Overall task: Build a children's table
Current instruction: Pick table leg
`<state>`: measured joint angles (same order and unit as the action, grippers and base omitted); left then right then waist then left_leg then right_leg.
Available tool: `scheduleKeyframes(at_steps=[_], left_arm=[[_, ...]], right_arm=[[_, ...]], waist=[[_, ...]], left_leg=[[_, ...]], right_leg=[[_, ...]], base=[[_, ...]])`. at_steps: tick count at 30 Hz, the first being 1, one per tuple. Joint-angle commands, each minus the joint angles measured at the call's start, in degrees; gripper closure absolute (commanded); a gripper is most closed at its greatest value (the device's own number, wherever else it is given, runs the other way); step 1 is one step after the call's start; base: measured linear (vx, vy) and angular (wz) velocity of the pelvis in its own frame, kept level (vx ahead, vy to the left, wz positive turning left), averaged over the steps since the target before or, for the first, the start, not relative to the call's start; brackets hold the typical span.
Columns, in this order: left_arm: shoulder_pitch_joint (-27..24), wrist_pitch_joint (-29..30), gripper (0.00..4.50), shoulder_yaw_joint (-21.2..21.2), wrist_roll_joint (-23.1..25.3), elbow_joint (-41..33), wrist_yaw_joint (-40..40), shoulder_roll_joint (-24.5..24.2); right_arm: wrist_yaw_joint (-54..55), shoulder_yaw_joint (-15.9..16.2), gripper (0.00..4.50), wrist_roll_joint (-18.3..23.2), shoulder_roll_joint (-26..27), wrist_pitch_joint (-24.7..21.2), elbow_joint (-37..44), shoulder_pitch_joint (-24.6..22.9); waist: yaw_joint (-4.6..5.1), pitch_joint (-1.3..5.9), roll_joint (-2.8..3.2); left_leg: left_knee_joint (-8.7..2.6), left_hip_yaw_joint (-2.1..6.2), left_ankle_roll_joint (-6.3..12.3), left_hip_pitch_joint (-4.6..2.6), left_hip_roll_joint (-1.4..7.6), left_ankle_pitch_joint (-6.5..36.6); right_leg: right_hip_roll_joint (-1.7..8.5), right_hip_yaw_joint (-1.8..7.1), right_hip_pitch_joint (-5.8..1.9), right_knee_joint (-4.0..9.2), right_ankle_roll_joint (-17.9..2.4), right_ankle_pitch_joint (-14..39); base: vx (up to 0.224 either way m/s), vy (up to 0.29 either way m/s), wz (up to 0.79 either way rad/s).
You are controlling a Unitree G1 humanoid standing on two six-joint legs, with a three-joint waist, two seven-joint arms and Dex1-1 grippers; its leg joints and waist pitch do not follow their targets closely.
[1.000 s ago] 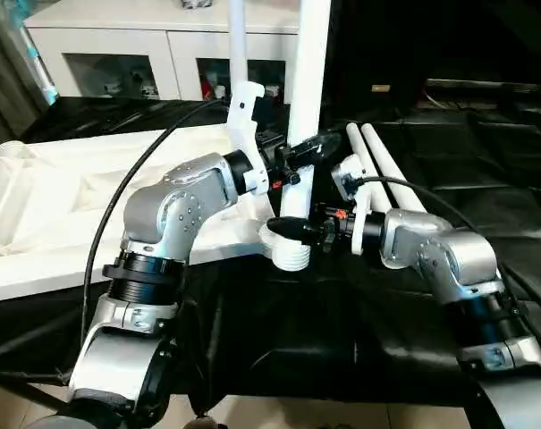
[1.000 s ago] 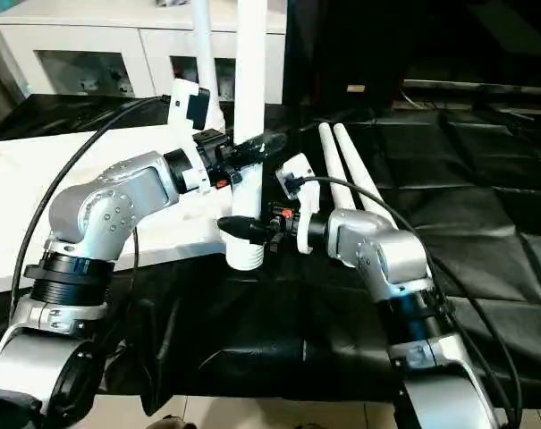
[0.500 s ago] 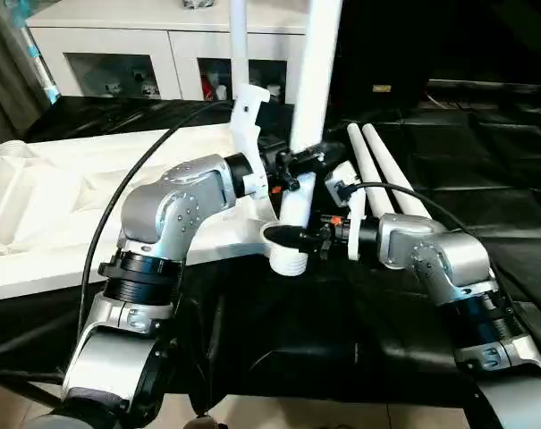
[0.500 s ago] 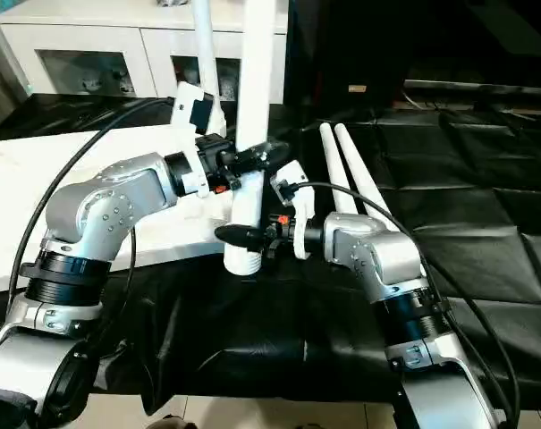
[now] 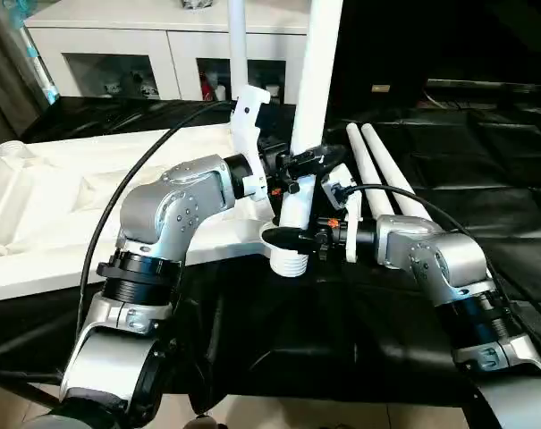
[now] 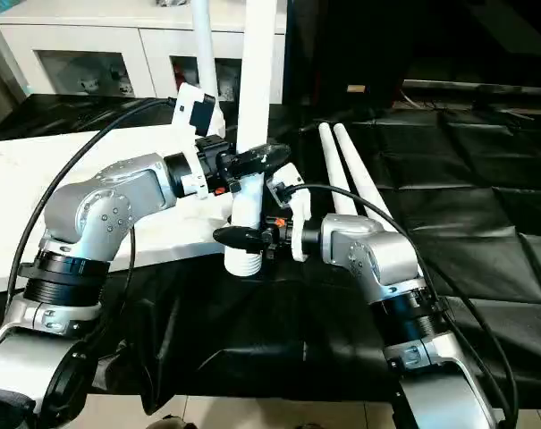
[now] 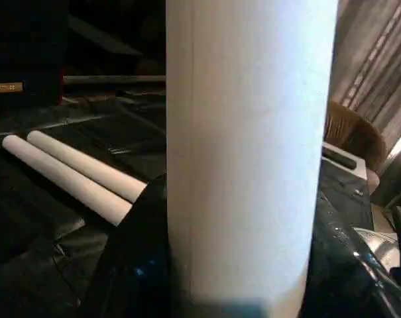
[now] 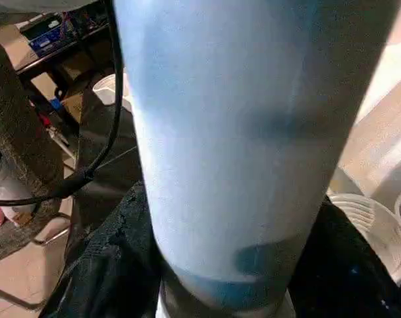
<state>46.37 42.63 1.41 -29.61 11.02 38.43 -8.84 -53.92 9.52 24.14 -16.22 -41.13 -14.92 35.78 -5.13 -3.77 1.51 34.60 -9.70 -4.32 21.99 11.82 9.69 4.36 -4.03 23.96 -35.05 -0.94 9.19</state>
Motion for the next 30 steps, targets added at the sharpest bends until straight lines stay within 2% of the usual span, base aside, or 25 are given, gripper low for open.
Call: scheduleKeyframes(at_steps=[1,3,6,7,8,11,12,15,17,18,19,20,22,23,24,25,26,28,29,30], left_arm=[[0.49,0.22,2.65,-0.35,-0.60,-1.73,0.39,-0.12],[0.87,0.23,2.09,-0.77,0.17,-0.75,-1.04,-0.24],[0.73,-0.82,1.89,-2.40,-0.88,-0.17,-1.27,0.56],[0.73,-4.22,1.89,-4.39,-1.38,0.66,-2.33,2.10],[0.74,-4.72,1.60,-4.68,-1.45,0.80,-2.47,2.33],[2.03,-12.95,1.49,-15.93,-11.40,3.96,-3.40,8.39],[2.49,-15.82,1.49,-20.68,-15.50,5.45,-4.25,10.08],[2.49,-16.36,1.49,-22.83,-17.20,6.28,-4.38,9.87],[2.08,-16.64,1.49,-22.59,-16.07,6.39,-3.07,9.01],[1.56,-16.53,1.49,-21.28,-14.21,6.25,-2.29,8.07],[0.56,-16.90,1.49,-18.11,-10.31,6.11,-0.88,6.26],[-0.53,-17.72,1.49,-14.28,-5.80,6.11,0.62,4.08],[-2.52,-20.14,1.49,-6.67,2.21,6.75,4.42,-0.32],[-3.81,-22.94,1.49,-1.44,6.90,7.41,7.76,-3.63],[-5.02,-26.08,1.49,3.19,10.95,8.03,11.38,-6.63],[-6.00,-28.46,1.49,6.90,14.04,8.62,14.45,-9.11],[-7.01,-28.97,1.49,10.46,16.11,9.85,18.18,-11.83],[-7.28,-28.82,1.49,11.18,16.32,10.37,19.40,-12.53],[-7.58,-29.21,1.49,12.79,17.54,11.48,21.40,-13.95],[-7.69,-29.38,1.49,14.65,19.22,12.98,23.38,-15.55]], right_arm=[[1.40,-0.75,2.56,-0.83,-0.41,-0.48,-1.81,0.88],[1.54,-0.94,2.56,-0.89,-0.33,-0.22,-1.82,0.80],[2.46,-1.64,2.57,-1.03,0.14,0.93,-1.91,0.68],[3.05,-2.19,2.57,-0.97,0.50,1.49,-2.02,0.62],[3.12,-2.27,2.57,-0.96,0.55,1.56,-2.06,0.63],[5.71,-4.49,2.57,-0.53,2.11,3.27,-2.92,0.71],[6.97,-5.45,2.57,-0.54,2.78,4.66,-3.33,0.69],[8.54,-6.56,2.57,-0.56,3.45,6.26,-3.53,0.40],[10.56,-7.87,2.57,-0.40,4.12,7.77,-3.90,0.08],[11.67,-8.46,2.57,-0.62,4.39,8.94,-4.33,-0.04],[13.20,-8.92,2.57,-1.45,4.53,10.96,-5.15,-0.11],[14.50,-9.32,2.57,-2.30,4.57,12.79,-5.90,-0.20],[15.87,-9.79,2.57,-3.74,4.30,15.00,-6.55,-0.52],[16.75,-9.47,2.57,-5.12,3.75,16.24,-6.85,-0.76],[17.29,-9.00,2.57,-6.30,3.19,17.16,-6.86,-1.09],[17.85,-8.58,2.57,-7.29,2.72,17.94,-6.81,-1.39],[18.99,-8.72,2.57,-7.97,2.57,18.50,-6.83,-1.80],[19.33,-8.94,2.57,-7.92,2.63,18.33,-6.85,-1.90],[19.58,-9.00,2.57,-8.05,2.50,18.34,-6.87,-2.16],[19.97,-8.84,2.57,-8.36,2.27,18.62,-7.09,-2.43]], waist=[[-0.11,5.12,-0.49],[-0.10,5.14,-0.45],[-0.11,5.12,-0.45],[-0.08,5.12,-0.40],[-0.14,5.14,-0.43],[-0.32,5.24,-0.75],[-0.44,5.26,-0.64],[-0.10,5.15,-0.68],[-0.03,5.13,-0.34],[-0.03,5.15,-0.36],[0.00,5.11,-0.33],[0.12,5.13,0.19],[0.13,5.10,0.25],[0.16,5.15,0.25],[0.01,5.13,0.23],[0.04,5.20,0.28],[0.26,5.14,0.37],[0.40,5.16,0.58],[0.47,5.16,0.67],[0.46,5.15,0.79]], left_leg=[[-3.17,-0.16,1.86,-0.58,0.44,6.59],[-3.13,-0.15,1.82,-0.57,0.44,6.63],[-3.13,-0.18,1.69,-0.54,0.39,6.53],[-3.13,-0.17,1.69,-0.54,0.41,6.69],[-3.11,-0.15,1.57,-0.50,0.40,6.87],[-2.87,-0.35,1.71,-0.22,0.06,6.71],[-2.88,-0.22,1.69,-0.27,0.13,6.71],[-3.03,-0.21,2.50,-0.45,0.20,7.53],[-3.11,-0.21,2.43,-0.63,0.32,7.87],[-3.17,-0.18,2.35,-0.71,0.36,7.88],[-3.34,-0.05,2.22,-0.77,0.55,7.98],[-3.46,0.05,1.66,-0.96,0.68,8.49],[-3.55,0.06,1.28,-1.16,0.73,8.79],[-3.50,-0.07,0.73,-1.07,0.64,8.41],[-3.63,0.19,0.73,-0.95,0.68,8.21],[-3.75,0.33,0.70,-0.93,0.66,8.42],[-3.77,0.13,0.00,-1.01,0.65,8.26],[-3.64,-0.07,-0.53,-1.01,0.50,8.04],[-3.65,-0.15,-0.76,-1.06,0.47,8.99],[-3.64,-0.14,-0.76,-1.05,0.41,9.35]], right_leg=[[2.70,2.07,-4.12,3.54,-11.70,8.89],[2.74,2.06,-4.16,3.52,-11.78,8.72],[2.73,2.06,-4.15,3.58,-11.74,8.96],[2.73,2.04,-4.14,3.61,-11.88,8.85],[2.86,2.02,-4.27,3.71,-12.12,8.81],[3.00,2.04,-4.48,3.84,-13.29,8.23],[3.01,1.99,-4.43,3.73,-13.42,8.04],[2.63,1.89,-4.23,3.71,-12.42,8.71],[2.69,1.93,-4.02,3.90,-11.33,10.61],[2.65,1.90,-3.99,3.92,-11.15,10.77],[2.74,1.90,-3.86,4.03,-10.59,11.29],[2.67,1.90,-3.60,3.95,-9.61,12.09],[2.71,1.95,-3.50,4.00,-9.22,12.24],[2.71,2.07,-3.72,3.75,-9.56,10.70],[2.83,2.02,-3.72,3.86,-9.30,10.67],[2.79,2.07,-3.70,3.85,-8.20,11.46],[2.81,2.19,-3.65,3.53,-8.50,10.39],[2.77,2.29,-3.77,3.39,-9.37,9.00],[2.73,2.28,-3.74,3.40,-10.67,8.15],[2.75,2.29,-3.76,3.39,-10.86,8.35]], base=[[0.000,0.000,0.00],[0.000,0.000,0.00],[0.000,0.000,0.00],[0.000,0.000,0.00],[0.000,0.000,0.00],[0.000,0.000,0.00],[0.000,0.000,0.00],[0.000,0.000,0.00],[0.000,0.000,0.00],[0.000,0.000,0.00],[0.000,0.000,0.00],[0.000,0.000,0.00],[0.000,0.000,0.00],[0.000,0.000,0.00],[0.000,0.000,0.00],[0.000,0.000,0.00],[0.000,0.000,0.00],[0.000,0.000,0.00],[0.000,0.000,0.00],[0.000,0.000,0.00]])
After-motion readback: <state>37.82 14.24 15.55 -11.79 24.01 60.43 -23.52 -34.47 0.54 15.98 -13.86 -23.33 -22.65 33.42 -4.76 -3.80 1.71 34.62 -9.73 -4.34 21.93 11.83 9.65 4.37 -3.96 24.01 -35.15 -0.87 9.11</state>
